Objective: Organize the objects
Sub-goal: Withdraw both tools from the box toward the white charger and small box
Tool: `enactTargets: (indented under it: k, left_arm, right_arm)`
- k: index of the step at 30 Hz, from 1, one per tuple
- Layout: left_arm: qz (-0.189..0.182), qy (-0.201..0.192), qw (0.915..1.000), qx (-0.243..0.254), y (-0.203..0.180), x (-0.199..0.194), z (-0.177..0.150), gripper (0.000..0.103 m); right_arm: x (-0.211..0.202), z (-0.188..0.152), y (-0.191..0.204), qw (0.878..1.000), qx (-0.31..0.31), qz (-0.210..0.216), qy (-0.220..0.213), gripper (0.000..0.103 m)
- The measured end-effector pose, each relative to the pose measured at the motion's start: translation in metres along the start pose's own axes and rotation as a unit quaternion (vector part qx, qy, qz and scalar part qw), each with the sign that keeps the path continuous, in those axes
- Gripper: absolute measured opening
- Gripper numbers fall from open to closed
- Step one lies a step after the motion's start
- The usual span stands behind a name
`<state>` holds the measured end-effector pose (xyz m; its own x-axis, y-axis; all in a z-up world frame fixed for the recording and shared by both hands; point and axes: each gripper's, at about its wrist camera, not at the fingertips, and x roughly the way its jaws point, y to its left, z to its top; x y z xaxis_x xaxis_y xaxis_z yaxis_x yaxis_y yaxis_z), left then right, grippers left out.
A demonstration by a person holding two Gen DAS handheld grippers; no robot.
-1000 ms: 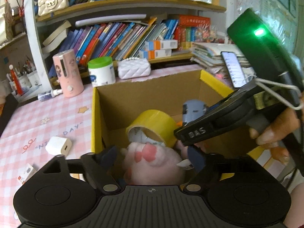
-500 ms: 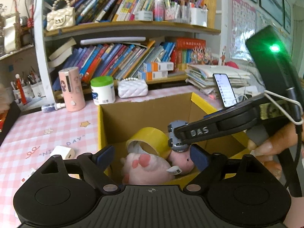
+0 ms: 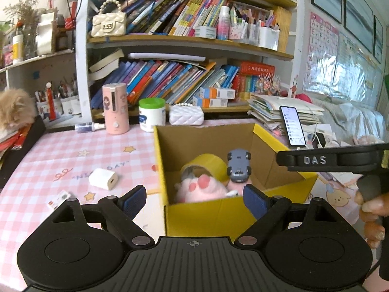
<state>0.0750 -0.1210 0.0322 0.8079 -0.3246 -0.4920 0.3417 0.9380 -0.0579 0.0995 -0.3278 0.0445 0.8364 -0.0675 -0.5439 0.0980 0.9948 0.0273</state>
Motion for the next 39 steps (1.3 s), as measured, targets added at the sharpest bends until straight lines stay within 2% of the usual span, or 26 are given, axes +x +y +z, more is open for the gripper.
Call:
enactTargets:
  k: [5, 16, 24, 39]
  left_arm:
    - [0.000, 0.011, 0.9999, 0.000, 0.009, -0.012, -0.013, 0.089]
    - [0.016, 0.062, 0.9980, -0.007, 0.032, -0.038, -0.048, 0.089]
    - [0.019, 0.082, 0.9963, -0.016, 0.052, -0.055, -0.063, 0.089]
    - [0.029, 0.100, 0.9943, -0.024, 0.080, -0.087, -0.086, 0.089]
  right_arm:
    - [-0.015, -0.023, 0.008, 1.000, 0.011, -0.023, 0.014, 0.076]
    - [-0.032, -0.080, 0.045, 0.994, 0.023, -0.050, 0.094, 0.082]
    - [-0.049, -0.099, 0.083, 0.993, -0.011, -0.037, 0.112, 0.084]
    - [-0.072, -0.123, 0.128, 0.991, -0.024, -0.017, 0.130, 0.085]
